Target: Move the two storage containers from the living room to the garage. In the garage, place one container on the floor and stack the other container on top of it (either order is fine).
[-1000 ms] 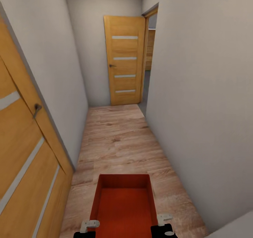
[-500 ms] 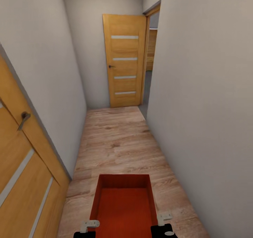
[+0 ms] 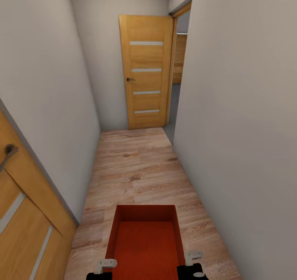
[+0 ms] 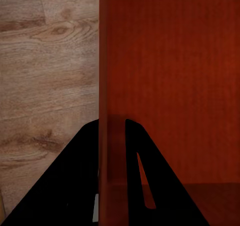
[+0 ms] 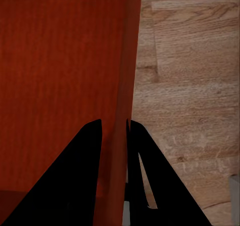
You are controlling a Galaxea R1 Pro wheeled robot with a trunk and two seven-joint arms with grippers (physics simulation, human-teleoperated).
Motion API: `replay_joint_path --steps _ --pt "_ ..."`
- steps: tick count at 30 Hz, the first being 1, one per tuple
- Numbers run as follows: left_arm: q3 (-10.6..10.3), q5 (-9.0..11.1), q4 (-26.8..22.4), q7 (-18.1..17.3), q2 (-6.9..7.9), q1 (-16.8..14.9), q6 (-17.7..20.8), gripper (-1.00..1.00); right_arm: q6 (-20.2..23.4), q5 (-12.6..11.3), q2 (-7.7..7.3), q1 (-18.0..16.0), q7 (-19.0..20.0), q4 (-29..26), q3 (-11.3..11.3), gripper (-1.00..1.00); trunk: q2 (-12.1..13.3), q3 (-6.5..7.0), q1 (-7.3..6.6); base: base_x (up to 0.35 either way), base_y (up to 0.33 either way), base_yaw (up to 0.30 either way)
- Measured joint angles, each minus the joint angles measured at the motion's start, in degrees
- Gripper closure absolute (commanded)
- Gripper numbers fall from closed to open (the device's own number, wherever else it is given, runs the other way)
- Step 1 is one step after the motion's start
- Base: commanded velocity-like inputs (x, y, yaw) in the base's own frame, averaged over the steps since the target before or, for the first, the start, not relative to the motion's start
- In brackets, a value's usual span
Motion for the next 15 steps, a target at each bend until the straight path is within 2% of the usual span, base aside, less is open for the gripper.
replay_joint_path --steps 15 --pt "0.0 0.0 0.0 0.0 0.00 0.0 0.0 1.00 0.0 0.0 0.00 0.0 0.0 0.0 0.0 1.00 0.0 0.00 0.00 0.343 0.000 0.000"
